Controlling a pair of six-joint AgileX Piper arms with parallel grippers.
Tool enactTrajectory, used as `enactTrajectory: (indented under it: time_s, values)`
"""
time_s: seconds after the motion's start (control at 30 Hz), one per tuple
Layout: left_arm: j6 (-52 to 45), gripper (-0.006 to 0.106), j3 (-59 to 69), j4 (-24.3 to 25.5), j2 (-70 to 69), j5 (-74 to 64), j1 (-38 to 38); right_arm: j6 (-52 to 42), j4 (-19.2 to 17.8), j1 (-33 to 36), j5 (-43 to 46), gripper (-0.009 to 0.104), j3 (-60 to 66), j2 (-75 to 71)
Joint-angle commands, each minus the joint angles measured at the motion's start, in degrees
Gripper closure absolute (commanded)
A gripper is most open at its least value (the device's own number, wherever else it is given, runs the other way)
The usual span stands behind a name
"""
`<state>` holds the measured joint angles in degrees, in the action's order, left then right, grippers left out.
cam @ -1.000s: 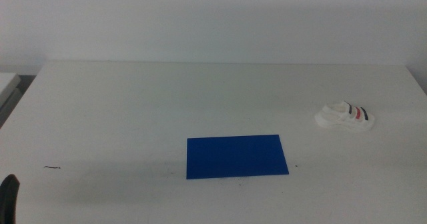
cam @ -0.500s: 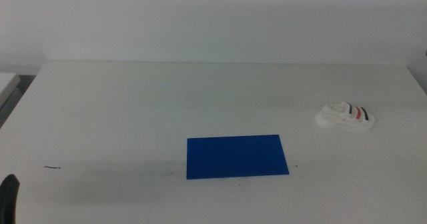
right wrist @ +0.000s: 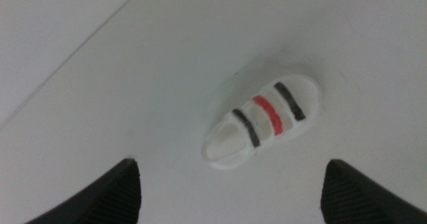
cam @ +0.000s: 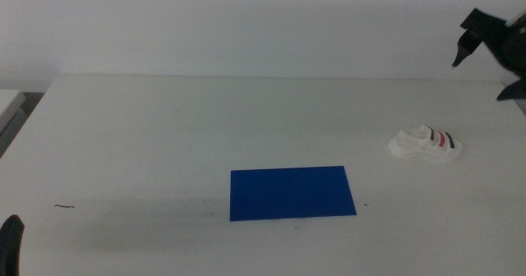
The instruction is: Use one arm to grab the shoe from the table and place it on the mat.
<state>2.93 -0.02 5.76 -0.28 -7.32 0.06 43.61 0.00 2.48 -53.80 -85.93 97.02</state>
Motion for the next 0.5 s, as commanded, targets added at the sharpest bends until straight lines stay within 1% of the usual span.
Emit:
enactTrajectory:
  time_s: [0.0,0.03,0.2,0.47]
  values:
    - [0.17,0.007,0.02,-0.23,0.28,0.68,0.02,10.71,-1.79,0.36,-0.65,0.002,-1.42,3.25]
    - [0.17,0.007,0.02,-0.23,0.28,0.68,0.02,14.27,-1.43,0.36,-1.31,0.002,-1.68,4.74]
    - [0.17,0.007,0.02,-0.23,0.28,0.68,0.02,22.53,0.77,0.91,-1.53,0.002,-1.91,10.29]
    - [0.17,0.007,0.02,-0.23,0.28,0.68,0.02,31.59,1.35,1.94,-2.07,0.002,-4.39,15.83]
